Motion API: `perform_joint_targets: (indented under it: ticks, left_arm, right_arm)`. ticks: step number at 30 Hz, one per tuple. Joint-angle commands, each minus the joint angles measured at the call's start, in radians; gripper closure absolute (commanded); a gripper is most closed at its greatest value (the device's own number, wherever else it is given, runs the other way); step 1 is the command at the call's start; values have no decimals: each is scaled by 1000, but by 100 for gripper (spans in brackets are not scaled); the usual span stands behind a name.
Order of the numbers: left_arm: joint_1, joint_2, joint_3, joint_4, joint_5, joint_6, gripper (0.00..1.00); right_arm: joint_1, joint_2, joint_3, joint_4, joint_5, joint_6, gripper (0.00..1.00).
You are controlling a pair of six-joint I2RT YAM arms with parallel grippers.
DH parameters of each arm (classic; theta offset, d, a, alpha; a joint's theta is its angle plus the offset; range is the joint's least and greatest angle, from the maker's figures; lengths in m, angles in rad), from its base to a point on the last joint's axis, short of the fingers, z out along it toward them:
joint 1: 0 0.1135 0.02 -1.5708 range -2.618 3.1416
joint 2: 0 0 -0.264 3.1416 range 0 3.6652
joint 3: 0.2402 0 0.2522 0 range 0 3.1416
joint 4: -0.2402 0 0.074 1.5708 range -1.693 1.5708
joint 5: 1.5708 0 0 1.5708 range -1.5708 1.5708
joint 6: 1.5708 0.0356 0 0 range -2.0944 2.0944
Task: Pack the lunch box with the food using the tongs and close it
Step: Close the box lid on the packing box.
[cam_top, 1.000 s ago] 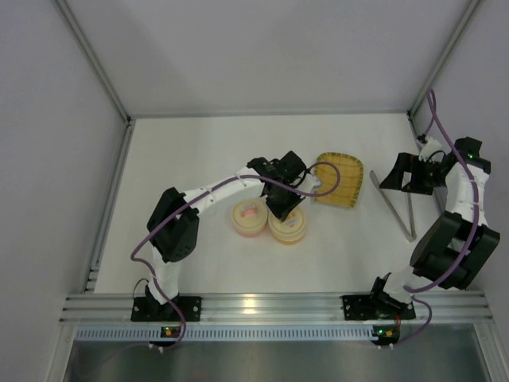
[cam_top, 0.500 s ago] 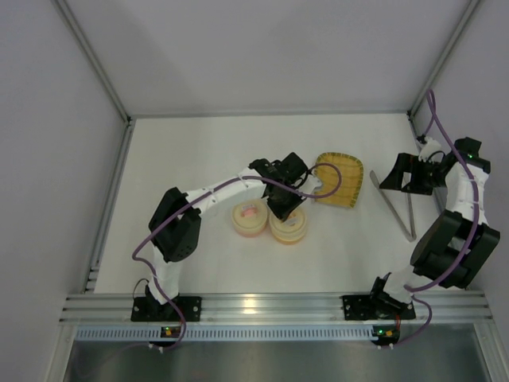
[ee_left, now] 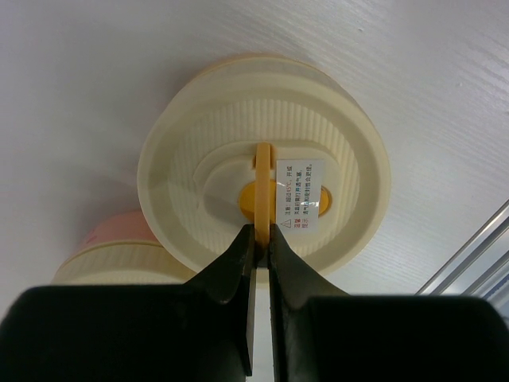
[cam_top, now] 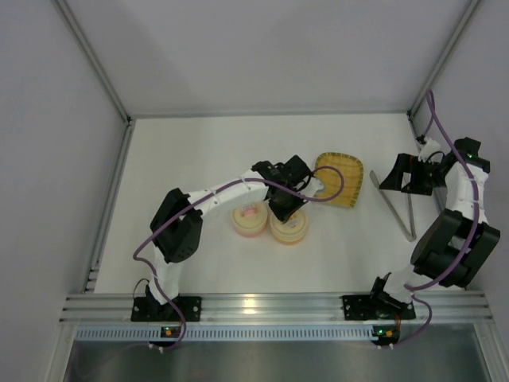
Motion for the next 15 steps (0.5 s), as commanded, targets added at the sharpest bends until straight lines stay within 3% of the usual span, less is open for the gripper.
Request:
perform_joint_targets:
  ticks: [1,15]
  left_arm:
    - [-10,-4,32,39,-12,-6,99]
    - [-12,-18,57,27,-32,-3,100]
  right_arm:
    - [-10,0,-1,-12,-38,-26,1]
    - [-10,6,-8,-10,-43,-26,1]
